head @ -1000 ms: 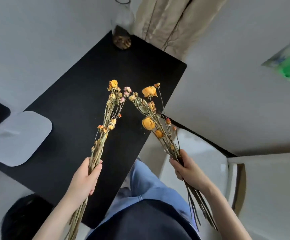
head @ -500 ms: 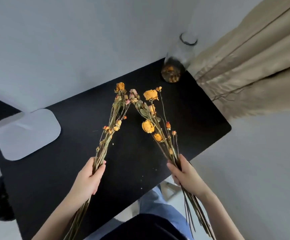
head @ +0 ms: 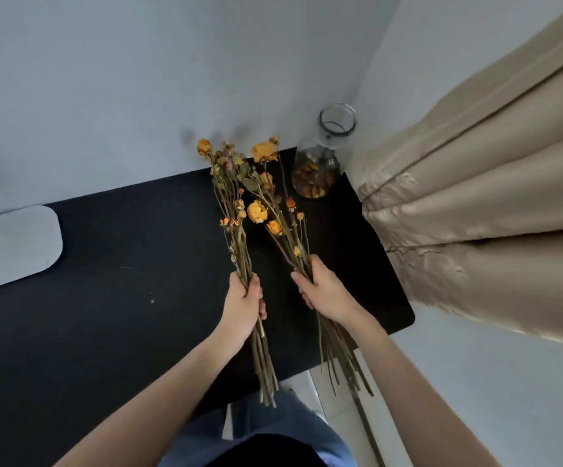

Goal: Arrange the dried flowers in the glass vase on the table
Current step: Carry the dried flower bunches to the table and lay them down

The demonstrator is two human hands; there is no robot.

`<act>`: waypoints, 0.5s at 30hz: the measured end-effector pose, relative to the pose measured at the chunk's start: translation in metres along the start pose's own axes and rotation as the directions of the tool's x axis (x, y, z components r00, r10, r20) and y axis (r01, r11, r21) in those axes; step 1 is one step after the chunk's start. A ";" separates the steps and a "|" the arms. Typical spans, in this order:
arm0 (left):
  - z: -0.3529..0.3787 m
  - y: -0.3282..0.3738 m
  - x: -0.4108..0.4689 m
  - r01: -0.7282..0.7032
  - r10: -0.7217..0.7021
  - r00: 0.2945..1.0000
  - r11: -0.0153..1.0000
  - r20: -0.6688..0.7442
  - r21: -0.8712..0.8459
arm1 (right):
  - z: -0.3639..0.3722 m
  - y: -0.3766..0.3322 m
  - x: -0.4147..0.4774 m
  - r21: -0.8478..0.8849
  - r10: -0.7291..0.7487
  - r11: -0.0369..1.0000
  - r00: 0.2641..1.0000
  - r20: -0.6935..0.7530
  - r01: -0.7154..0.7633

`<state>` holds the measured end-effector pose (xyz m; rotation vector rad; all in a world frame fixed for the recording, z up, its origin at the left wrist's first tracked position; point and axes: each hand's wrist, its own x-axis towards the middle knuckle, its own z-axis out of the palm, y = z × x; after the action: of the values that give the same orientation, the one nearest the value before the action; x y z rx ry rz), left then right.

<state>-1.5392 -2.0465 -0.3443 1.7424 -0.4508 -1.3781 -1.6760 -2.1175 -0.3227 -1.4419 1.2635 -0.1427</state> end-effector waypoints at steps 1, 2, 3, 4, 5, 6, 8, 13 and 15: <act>0.009 0.001 0.005 0.007 -0.007 1.000 1.000 -0.014 -0.007 | 0.000 0.001 0.008 -0.025 0.001 1.000 1.000 0.004 0.000; 0.017 0.001 0.009 0.015 -0.016 1.000 1.000 -0.019 -0.013 | 0.000 0.003 0.015 -0.048 0.002 0.999 1.000 0.007 -0.001; 0.024 0.001 0.014 0.023 -0.023 1.000 1.000 -0.017 -0.016 | 0.001 0.006 0.022 -0.069 0.000 0.998 1.000 0.009 0.001; 0.029 0.001 0.018 0.026 -0.026 1.000 1.000 -0.011 -0.013 | 0.002 0.008 0.028 -0.089 -0.005 0.996 1.000 0.010 0.006; 0.034 0.000 0.022 0.028 -0.028 1.000 1.000 -0.008 -0.003 | 0.002 0.012 0.033 -0.109 -0.009 0.994 1.000 0.006 0.009; 0.037 -0.001 0.025 0.029 -0.029 1.000 1.000 -0.008 0.011 | 0.003 0.016 0.037 -0.122 -0.011 0.992 1.000 0.001 0.011; 0.041 -0.004 0.033 0.026 -0.026 1.000 0.999 -0.009 0.039 | 0.004 0.022 0.044 -0.131 -0.012 0.991 1.000 -0.004 0.011; 0.042 -0.010 0.051 0.052 -0.062 0.998 0.970 0.031 0.236 | 0.006 0.031 0.058 -0.146 0.010 0.989 1.000 0.020 -0.007; 0.041 -0.011 0.056 0.026 -0.049 0.998 0.919 0.048 0.394 | 0.007 0.033 0.062 -0.184 0.019 0.983 1.000 0.018 -0.015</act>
<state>-1.5609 -2.0964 -0.3887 2.0439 -0.7736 -1.4394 -1.6646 -2.1509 -0.3841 -1.5853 1.2997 -0.0001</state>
